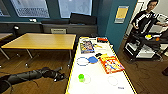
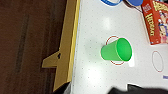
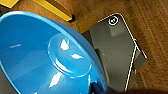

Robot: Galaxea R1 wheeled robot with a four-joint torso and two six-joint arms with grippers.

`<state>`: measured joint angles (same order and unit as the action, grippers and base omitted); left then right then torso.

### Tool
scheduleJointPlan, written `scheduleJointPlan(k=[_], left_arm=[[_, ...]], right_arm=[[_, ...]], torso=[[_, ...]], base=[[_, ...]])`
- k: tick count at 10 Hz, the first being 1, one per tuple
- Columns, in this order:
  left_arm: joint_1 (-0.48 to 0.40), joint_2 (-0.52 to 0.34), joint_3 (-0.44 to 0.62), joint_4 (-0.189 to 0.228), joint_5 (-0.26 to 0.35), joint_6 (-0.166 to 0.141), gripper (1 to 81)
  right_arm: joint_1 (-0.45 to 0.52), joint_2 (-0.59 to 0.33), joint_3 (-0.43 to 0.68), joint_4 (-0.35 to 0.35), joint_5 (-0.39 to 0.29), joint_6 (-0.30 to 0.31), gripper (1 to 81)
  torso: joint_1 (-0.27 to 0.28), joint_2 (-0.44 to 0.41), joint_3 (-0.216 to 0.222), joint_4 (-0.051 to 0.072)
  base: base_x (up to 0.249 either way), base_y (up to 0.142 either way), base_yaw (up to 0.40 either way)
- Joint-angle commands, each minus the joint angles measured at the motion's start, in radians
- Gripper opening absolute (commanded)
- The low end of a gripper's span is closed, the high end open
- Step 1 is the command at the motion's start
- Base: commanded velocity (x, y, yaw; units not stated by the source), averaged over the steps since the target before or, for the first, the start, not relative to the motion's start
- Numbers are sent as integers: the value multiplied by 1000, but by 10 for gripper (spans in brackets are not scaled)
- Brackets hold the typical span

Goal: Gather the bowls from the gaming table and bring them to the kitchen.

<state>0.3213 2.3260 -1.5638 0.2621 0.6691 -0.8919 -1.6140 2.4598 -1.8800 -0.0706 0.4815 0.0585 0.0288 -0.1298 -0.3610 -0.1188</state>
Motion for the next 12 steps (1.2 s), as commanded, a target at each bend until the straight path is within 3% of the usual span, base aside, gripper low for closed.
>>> scheduleJointPlan(k=[1, 4, 6, 9, 12], left_arm=[[-144, 69, 7, 199, 78, -191, 811], [-141, 150, -16, 328, 173, -312, 811], [-144, 181, -56, 358, 161, -378, 811], [-150, 205, -156, 359, 89, -381, 811], [-166, 253, -219, 359, 90, -371, 811]], right_arm=[[19, -37, 18, -21, -49, 0, 10], [24, -31, 13, -21, -64, 1, 10], [27, -26, 12, -21, -66, 1, 10], [35, -17, -2, -23, -73, 0, 10], [41, -17, -2, -24, -80, 0, 10]], torso=[[0, 0, 0, 0], [0, 0, 0, 0], [0, 0, 0, 0], [1, 0, 0, 0], [1, 1, 0, 0]], base=[[0, 0, 0], [0, 0, 0], [0, 0, 0], [0, 0, 0], [0, 0, 0]])
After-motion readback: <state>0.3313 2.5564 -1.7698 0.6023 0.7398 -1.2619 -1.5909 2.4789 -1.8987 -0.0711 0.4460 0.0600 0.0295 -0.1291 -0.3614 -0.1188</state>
